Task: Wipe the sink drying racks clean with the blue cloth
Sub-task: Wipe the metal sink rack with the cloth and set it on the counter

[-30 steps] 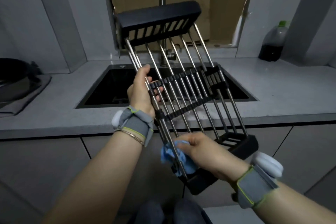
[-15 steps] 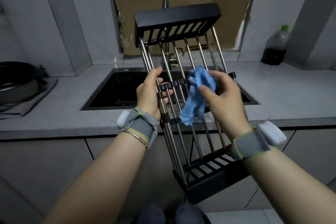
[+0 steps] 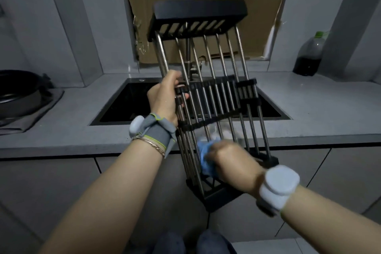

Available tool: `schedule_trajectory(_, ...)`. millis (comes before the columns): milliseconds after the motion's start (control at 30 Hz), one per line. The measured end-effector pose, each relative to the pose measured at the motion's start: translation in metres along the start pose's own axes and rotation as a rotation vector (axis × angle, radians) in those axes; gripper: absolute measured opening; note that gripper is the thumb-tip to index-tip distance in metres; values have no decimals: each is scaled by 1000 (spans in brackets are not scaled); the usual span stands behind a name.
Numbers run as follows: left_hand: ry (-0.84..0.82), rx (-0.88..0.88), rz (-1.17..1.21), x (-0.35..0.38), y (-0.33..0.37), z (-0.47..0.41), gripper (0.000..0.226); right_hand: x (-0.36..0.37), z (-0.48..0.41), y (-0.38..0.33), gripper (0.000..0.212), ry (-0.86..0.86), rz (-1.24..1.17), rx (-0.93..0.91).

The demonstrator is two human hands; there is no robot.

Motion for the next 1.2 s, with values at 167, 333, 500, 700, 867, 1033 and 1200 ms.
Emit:
schedule_trajectory(167, -54, 25, -27, 3, -1, 7, 19, -9, -5, -1, 20, 74, -46, -35)
schedule_trajectory(333, -85, -94, -34, -3, -9, 10, 23, -68, -37, 5, 16, 647, -38, 1)
schedule_trajectory(500, -163, -112, -51, 1, -13, 20, 23, -68, -57, 25, 44, 559, 99, 223)
schedule_trajectory(700, -106, -104, -26, -3, -20, 18, 18, -9, -1, 4, 60, 382, 187, -4)
schedule_trajectory(867, -74, -110, -90, -13, -35, 15, 19, -6, 8, 9, 38, 218, 57, -118)
schedule_trajectory(1033, -150, -183, -132, -8, -42, 23, 20, -74, -52, 23, 41, 697, -102, 297)
schedule_trajectory(1200, -183, -153, -104, 4, -43, 40, 24, -46, -78, 17, 53, 503, -57, 329)
Point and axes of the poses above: each hand's wrist, its own z-axis away from the middle knuckle, its own x-axis out of the palm, y = z × x, the point moved 3 cm from there along -z, towards the middle knuckle, and after that the axes turned 13 degrees about y, right-handed, at the moved point
